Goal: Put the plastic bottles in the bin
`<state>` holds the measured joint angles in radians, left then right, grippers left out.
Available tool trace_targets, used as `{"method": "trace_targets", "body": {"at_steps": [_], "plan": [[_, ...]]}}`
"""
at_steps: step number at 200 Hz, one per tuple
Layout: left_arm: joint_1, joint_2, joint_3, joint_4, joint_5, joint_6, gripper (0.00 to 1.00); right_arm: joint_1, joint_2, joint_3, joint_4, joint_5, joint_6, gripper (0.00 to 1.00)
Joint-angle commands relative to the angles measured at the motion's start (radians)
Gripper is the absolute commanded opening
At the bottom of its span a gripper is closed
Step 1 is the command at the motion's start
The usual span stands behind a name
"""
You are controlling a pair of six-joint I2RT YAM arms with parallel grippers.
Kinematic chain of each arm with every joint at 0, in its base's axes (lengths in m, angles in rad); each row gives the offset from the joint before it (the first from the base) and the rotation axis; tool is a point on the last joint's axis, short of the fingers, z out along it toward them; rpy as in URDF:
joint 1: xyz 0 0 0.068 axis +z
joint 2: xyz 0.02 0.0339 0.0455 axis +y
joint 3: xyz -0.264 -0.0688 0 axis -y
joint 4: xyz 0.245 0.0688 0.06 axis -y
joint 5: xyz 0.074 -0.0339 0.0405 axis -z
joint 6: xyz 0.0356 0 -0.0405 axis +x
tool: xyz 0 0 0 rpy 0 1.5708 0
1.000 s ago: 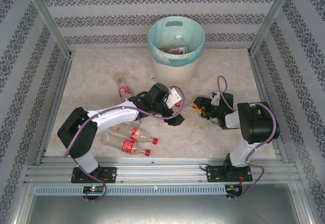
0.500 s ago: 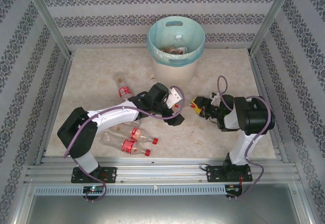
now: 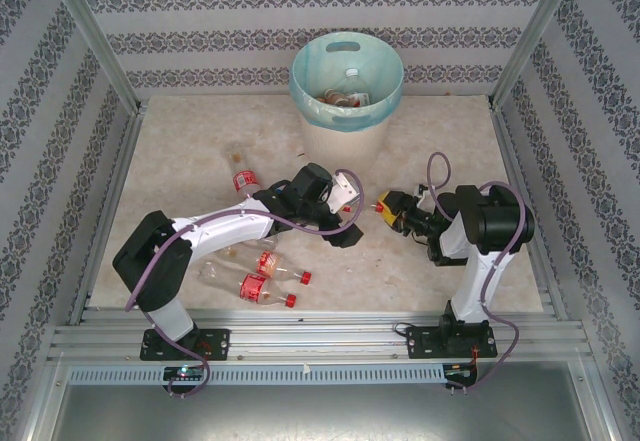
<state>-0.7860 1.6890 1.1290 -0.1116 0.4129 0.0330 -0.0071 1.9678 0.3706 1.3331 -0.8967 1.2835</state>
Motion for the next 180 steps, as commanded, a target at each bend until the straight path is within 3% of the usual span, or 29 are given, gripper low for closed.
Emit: {"method": "trace_targets", "body": {"at_steps": [1,180], "plan": [[-0.009,0.003,0.016,-0.002,-0.004,0.007,0.91,0.029,-0.006,-0.021,-0.104,-0.028,-0.019,0.48],[-0.009,-0.009,0.0,0.003,-0.014,0.007,0.91,0.033,-0.067,-0.061,-0.177,-0.073,-0.055,0.48]]}}
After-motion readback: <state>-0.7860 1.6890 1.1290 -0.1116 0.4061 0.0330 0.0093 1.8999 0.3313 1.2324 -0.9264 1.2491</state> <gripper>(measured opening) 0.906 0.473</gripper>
